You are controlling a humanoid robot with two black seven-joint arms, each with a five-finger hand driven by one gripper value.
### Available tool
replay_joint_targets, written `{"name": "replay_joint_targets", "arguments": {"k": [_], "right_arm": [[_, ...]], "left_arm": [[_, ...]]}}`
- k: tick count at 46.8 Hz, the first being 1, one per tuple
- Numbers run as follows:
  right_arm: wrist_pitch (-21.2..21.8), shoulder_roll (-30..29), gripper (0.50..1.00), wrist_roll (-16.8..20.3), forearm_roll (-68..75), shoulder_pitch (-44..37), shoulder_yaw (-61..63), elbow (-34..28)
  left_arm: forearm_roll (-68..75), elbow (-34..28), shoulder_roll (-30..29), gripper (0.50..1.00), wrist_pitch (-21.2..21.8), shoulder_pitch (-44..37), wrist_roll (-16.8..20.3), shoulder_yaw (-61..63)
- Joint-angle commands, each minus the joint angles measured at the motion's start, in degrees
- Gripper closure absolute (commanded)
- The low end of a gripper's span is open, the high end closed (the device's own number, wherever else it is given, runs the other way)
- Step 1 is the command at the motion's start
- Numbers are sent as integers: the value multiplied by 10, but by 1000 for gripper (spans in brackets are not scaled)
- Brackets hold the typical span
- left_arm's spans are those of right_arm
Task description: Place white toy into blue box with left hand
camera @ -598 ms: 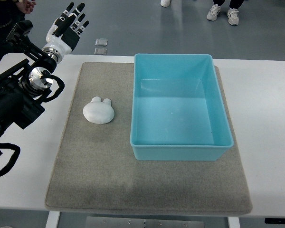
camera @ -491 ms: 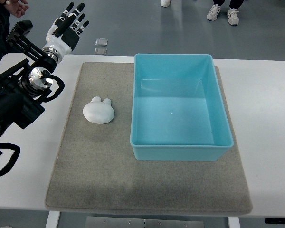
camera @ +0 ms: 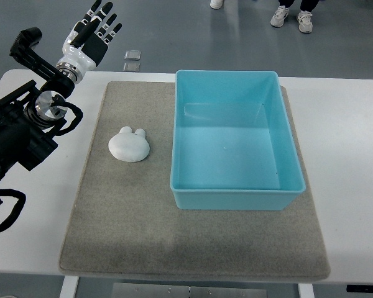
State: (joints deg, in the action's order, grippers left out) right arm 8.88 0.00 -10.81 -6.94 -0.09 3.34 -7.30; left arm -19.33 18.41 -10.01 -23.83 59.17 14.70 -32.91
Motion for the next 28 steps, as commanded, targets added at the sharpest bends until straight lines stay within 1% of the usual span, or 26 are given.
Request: {"name": "replay_joint_targets", "arguments": {"k": [1,14,16,18,19,21,28], "right_arm": [[0,0,564,0,0,0,0,0],[0,0,564,0,0,0,0,0],[0,0,564,0,0,0,0,0],[0,0,564,0,0,0,0,0],[0,0,564,0,0,0,0,0],[0,0,564,0,0,0,0,0],[0,0,564,0,0,0,0,0]], "left_arm": [[-2,0,-3,508,-1,0,0,-1],[3,2,-16,536,3,3,-1,10],[3,5,-19,553,3,4,-2,12],[5,9,-26,587,5,3,-3,14],[6,12,-29,606,9,3,-3,15],[11,18,-36,606,25,6,-3,21],[22,43,-43,600,115,16,-3,44]]}}
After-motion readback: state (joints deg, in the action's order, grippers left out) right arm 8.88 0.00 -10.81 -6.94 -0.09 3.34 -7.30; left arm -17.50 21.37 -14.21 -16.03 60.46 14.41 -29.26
